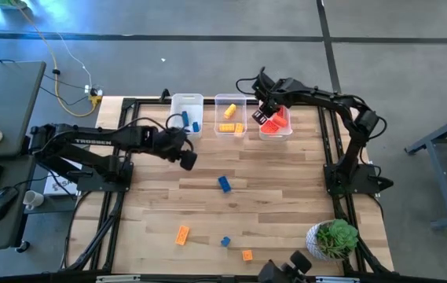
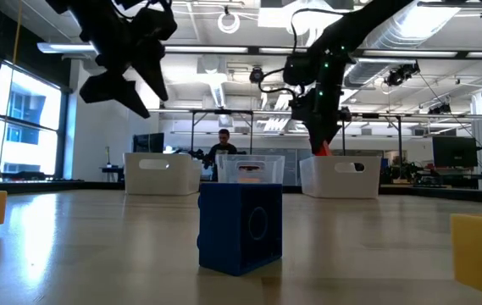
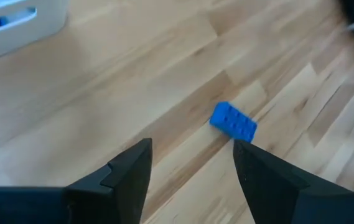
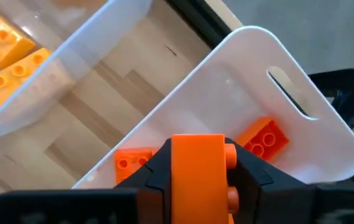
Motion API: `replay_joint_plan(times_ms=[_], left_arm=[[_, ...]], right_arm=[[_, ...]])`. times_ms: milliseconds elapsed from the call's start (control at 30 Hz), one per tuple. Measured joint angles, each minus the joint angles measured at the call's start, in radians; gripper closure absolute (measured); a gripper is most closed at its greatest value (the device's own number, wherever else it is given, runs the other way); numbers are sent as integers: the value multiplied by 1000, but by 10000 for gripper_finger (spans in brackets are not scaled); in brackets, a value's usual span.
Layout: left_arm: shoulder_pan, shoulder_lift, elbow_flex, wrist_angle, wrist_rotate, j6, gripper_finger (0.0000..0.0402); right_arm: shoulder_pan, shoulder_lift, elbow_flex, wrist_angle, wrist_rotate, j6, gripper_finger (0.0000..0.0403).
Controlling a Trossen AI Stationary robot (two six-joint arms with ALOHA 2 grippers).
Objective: Sort & place blocks by color
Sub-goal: Put the orange block into the right white bin, then put the blue game piece into the left white bin
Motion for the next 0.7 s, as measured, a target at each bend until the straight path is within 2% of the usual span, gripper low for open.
replay_joint_plan(times_ms=[167, 433, 600, 700], left_arm=[[-56, 0, 0, -35, -7, 0, 205], [-122, 0, 0, -83, -7, 0, 209], [-151, -3, 0, -200, -15, -8, 211], [-171, -12, 0, -275, -39, -15, 211]], right_arm=[[0, 0, 0, -12, -5, 35, 291], [21, 0, 0, -56, 9, 76, 229], [36, -9, 0, -98, -84, 160, 207], [50, -26, 0, -112, -95, 197, 207]])
